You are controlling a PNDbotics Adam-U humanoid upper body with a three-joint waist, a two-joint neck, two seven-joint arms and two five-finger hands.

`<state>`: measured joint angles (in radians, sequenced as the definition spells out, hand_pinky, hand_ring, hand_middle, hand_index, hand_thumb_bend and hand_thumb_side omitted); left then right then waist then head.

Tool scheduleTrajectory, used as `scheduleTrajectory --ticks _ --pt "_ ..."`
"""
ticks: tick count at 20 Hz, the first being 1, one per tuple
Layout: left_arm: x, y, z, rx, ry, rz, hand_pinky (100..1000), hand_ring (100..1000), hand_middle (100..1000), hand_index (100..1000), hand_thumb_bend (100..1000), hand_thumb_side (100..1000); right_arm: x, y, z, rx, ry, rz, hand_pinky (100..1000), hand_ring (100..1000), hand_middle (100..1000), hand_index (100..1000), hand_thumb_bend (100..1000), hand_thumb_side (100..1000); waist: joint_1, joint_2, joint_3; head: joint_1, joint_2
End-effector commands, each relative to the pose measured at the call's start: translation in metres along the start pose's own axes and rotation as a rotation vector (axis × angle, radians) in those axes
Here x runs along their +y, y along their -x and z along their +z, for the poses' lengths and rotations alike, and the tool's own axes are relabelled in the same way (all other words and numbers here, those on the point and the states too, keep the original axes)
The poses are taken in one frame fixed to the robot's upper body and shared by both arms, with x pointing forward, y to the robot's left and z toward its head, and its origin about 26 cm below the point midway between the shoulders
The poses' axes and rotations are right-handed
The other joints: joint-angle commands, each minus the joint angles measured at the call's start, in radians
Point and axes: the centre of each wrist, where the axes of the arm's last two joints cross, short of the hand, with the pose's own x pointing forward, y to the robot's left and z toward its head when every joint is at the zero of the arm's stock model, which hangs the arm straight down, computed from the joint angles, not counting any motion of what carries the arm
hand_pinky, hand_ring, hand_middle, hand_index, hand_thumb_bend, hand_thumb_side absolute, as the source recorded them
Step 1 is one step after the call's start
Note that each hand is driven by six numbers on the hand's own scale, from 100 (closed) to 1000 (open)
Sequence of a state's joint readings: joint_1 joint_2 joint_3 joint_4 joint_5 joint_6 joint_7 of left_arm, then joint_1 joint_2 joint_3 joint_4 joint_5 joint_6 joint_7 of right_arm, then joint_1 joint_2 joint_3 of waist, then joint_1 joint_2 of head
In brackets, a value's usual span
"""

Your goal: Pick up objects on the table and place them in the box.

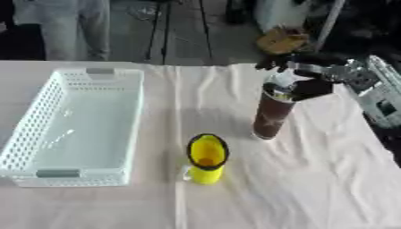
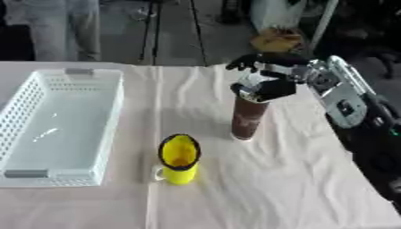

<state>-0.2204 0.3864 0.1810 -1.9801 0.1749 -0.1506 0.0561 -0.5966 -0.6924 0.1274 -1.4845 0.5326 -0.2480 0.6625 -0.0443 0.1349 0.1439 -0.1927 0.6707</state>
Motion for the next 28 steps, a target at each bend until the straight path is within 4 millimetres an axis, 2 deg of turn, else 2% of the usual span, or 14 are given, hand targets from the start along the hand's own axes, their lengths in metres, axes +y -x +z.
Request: scheduleTrajectory --ticks 1,6,7,11,20,28 --pt "0.003 -0.009 -0.006 -0.036 0.012 -0.015 548 821 774 809 439 933 -0.012 0.000 0.009 0.034 -0.027 0.070 901 953 967 990 266 871 0.003 -0.010 -0.001 -0.001 -0.003" --pt "0.003 -0.009 -0.006 -0.038 0.012 -0.014 549 821 775 809 439 932 -0.002 0.005 0.002 0.062 -0.021 0.106 933 961 967 983 292 844 0.006 -0.010 0.003 -0.003 -0.005" --pt "0.003 -0.009 -0.006 -0.038 0.012 -0.013 549 821 775 809 439 932 -0.002 0.005 0.001 0.063 -0.004 0.118 1000 986 985 991 293 797 0.006 -0.010 0.005 -0.003 -0.005" --pt "0.003 -0.009 -0.006 -0.037 0.009 -0.015 549 821 775 809 439 932 -0.010 0.002 0.003 0.042 0.098 0.190 1000 1000 1000 990 328 741 0.007 -0.011 0.006 -0.003 -0.002" --pt "0.003 -0.009 -0.006 -0.037 0.009 -0.015 549 822 775 809 442 932 -0.010 0.006 0.006 0.048 0.145 0.205 1000 1000 987 990 300 730 0.006 -0.011 0.002 -0.002 -0.001" --pt "0.003 -0.009 -0.006 -0.039 0.013 -0.013 548 822 775 809 442 933 -0.001 0.014 0.001 0.069 0.108 0.154 1000 990 975 991 229 781 0.008 -0.009 0.004 -0.004 -0.001"
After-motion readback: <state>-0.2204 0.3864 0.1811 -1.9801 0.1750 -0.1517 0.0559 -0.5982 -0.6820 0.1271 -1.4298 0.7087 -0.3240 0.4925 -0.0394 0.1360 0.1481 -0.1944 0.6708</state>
